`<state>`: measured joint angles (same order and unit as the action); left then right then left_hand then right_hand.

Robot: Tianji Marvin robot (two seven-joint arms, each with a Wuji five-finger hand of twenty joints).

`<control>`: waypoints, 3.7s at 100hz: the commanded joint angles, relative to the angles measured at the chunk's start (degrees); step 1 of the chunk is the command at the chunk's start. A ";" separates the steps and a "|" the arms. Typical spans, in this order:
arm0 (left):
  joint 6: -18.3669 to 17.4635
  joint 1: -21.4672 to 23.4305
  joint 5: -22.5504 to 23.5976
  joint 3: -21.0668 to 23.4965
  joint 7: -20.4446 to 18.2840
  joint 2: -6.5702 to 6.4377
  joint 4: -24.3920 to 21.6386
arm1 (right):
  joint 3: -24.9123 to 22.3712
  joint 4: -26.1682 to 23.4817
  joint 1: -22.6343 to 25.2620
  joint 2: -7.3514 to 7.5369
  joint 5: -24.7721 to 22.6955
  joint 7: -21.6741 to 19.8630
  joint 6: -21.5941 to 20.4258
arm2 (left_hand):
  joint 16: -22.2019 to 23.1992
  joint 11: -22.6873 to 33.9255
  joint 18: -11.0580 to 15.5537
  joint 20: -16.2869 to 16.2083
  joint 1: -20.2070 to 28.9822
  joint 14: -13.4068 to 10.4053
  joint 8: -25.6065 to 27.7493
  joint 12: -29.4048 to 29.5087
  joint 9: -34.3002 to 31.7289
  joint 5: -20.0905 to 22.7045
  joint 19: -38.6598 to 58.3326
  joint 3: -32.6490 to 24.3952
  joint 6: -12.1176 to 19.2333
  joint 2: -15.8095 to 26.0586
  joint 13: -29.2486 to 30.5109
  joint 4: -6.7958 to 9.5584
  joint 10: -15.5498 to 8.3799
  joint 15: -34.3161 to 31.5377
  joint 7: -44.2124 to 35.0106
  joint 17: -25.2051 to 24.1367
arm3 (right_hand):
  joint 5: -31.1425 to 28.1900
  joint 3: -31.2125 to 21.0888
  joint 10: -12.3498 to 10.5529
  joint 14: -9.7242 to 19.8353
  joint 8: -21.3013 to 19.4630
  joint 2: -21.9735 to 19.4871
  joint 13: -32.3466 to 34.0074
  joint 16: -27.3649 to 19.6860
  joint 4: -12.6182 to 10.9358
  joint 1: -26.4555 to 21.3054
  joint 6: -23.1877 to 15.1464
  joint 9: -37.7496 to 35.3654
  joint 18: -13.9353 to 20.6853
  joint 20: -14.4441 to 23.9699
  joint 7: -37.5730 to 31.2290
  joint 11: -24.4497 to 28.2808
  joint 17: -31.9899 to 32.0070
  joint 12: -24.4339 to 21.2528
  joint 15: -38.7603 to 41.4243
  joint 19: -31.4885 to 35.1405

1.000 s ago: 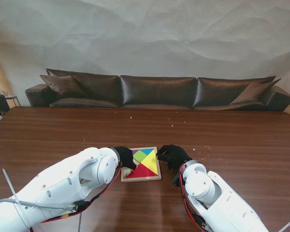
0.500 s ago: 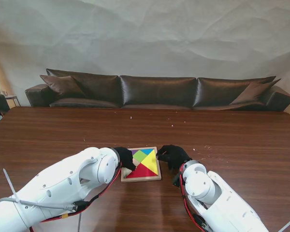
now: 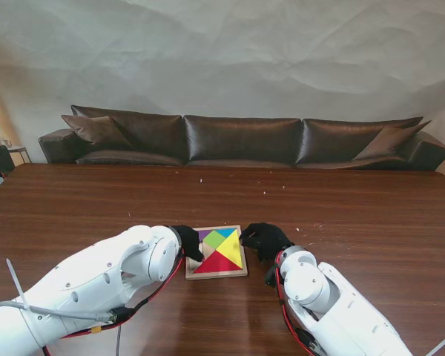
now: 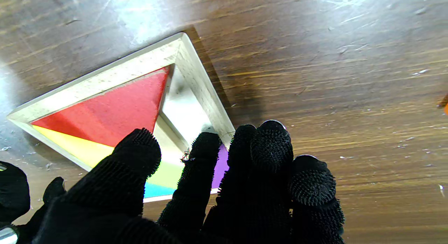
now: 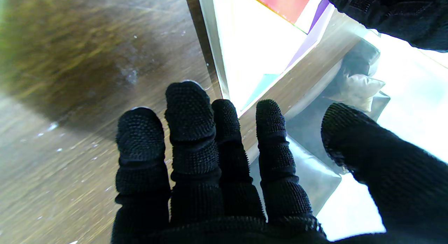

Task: Assemble the tangram pieces into a square

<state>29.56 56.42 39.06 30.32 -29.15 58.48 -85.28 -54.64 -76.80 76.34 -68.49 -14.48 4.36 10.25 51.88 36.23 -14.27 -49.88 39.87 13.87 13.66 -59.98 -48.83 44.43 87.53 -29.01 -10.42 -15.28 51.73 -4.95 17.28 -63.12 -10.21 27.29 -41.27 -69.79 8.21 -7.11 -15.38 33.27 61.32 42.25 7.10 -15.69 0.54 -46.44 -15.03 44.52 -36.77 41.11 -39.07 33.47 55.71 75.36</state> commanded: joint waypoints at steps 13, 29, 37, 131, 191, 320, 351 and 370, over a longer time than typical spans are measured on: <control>0.00 -0.55 0.92 -0.15 -1.74 -0.37 0.11 | 0.08 -0.10 0.21 -0.12 -0.04 -0.81 -0.07 | 0.29 -0.13 1.60 -1.21 -1.08 -0.63 -0.25 0.54 1.50 -1.51 -0.52 0.96 -1.80 2.64 -1.11 2.40 0.68 -1.22 0.76 -1.04 | -0.31 1.15 1.33 -0.60 -0.06 -2.18 -1.05 -0.23 -1.63 0.49 0.41 1.53 -0.42 1.47 -0.62 0.77 7.80 -0.64 0.90 1.81; -0.17 -0.59 1.25 -0.08 -1.40 -0.23 0.38 | 0.13 -0.06 0.19 -0.08 -0.09 -0.94 -0.13 | 0.24 -0.36 1.58 -1.15 -1.19 -0.55 -0.78 0.78 1.62 -2.80 -0.66 1.21 -2.41 2.58 -1.25 2.38 0.85 -0.96 1.51 -1.21 | -0.30 1.14 1.23 -0.43 -0.06 -2.15 -1.06 -0.25 -1.63 0.55 0.29 1.54 -0.42 1.47 -0.60 0.77 7.78 -0.63 0.87 1.81; -0.57 -0.47 1.31 0.17 -1.22 -0.16 0.54 | 0.15 -0.05 0.19 -0.08 -0.08 -0.95 -0.15 | 0.23 -0.39 1.57 -1.13 -1.16 -0.62 -0.96 0.87 1.59 -2.87 -0.68 1.32 -2.12 2.67 -1.19 2.37 0.72 -0.88 1.58 -1.19 | -0.32 1.10 1.22 -0.35 -0.06 -2.15 -1.06 -0.26 -1.62 0.55 0.37 1.54 -0.37 1.46 -0.61 0.79 7.83 -0.62 0.86 1.80; -13.00 25.39 20.36 36.95 -10.21 -1.27 -16.39 | 0.48 -0.23 0.22 -0.11 -0.72 -0.37 -0.93 | -12.06 -21.40 -2.99 6.93 -3.47 6.24 2.81 26.95 -0.61 -2.85 -16.90 -3.60 2.65 -6.27 -11.31 0.66 -2.78 29.87 0.04 -13.67 | 0.09 1.03 1.26 -0.33 -0.04 -2.00 -1.06 -0.30 -1.58 0.48 0.34 1.67 -0.45 1.46 -0.60 0.78 7.80 -0.65 0.77 1.81; -14.93 32.16 31.46 44.97 -13.65 -0.88 -15.24 | 0.43 -0.50 0.45 -0.17 -0.74 0.02 -1.39 | -16.37 -25.22 -1.90 7.78 -9.20 6.26 3.96 30.99 6.85 -7.64 -28.68 -10.39 -0.18 -13.61 -20.76 -2.05 -3.00 40.17 0.72 -21.87 | 0.13 1.03 1.23 -0.45 0.01 -2.04 -1.13 -0.29 -1.55 0.52 0.31 1.58 -0.47 1.45 -0.67 0.78 7.87 -0.66 0.75 1.77; -16.02 29.06 33.76 37.72 -7.25 -1.26 -4.79 | -0.26 -1.35 0.91 -0.05 -0.44 -0.33 -0.68 | -16.05 -22.67 0.05 7.59 -8.59 2.92 27.88 29.13 12.92 -22.65 -30.49 -18.35 6.68 -18.18 -21.31 -2.66 -4.89 38.98 -19.54 -21.89 | 0.03 1.09 1.17 -0.52 0.06 -2.21 -0.99 -0.24 -1.60 0.52 0.38 1.37 -0.64 1.53 -0.68 0.79 7.96 -0.65 0.84 1.75; -15.03 26.00 31.67 33.48 -7.04 -1.65 -1.35 | -0.42 -1.49 1.00 -0.04 -0.43 -0.32 -0.58 | -15.92 -21.55 0.15 8.50 -7.85 2.55 33.34 28.91 11.43 -24.55 -28.70 -20.33 7.13 -19.45 -19.27 -2.74 -4.93 37.70 -32.27 -20.38 | 0.11 1.11 1.20 -0.73 0.07 -2.29 -1.09 -0.22 -1.59 0.46 0.38 1.33 -0.63 1.54 -0.69 0.79 8.01 -0.64 0.85 1.73; -14.29 24.22 30.07 31.10 -7.65 -1.92 0.24 | -0.61 -1.64 1.14 -0.01 -0.44 -0.32 -0.46 | -14.84 -20.42 0.78 8.53 -6.74 1.68 37.27 28.40 10.09 -25.62 -26.40 -21.85 7.06 -20.19 -17.16 -2.59 -4.88 35.40 -39.51 -18.57 | 0.10 1.13 1.29 -0.67 0.08 -2.23 -1.09 -0.23 -1.59 0.45 0.40 1.35 -0.65 1.56 -0.69 0.79 7.99 -0.63 0.83 1.75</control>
<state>15.42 79.67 70.04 62.19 -34.32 56.33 -87.07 -55.28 -77.92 77.04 -68.40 -14.92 4.87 9.66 35.77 16.32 -13.97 -41.69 31.49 16.59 52.07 -31.66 -36.88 18.99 58.76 -48.57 -12.32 -32.20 32.86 -6.77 20.17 -25.86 -50.20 8.18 -41.27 -69.76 8.25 -7.29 -15.38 33.26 61.31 42.25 7.10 -15.70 0.56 -46.44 -15.03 44.52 -36.76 41.10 -39.06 33.47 55.72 75.36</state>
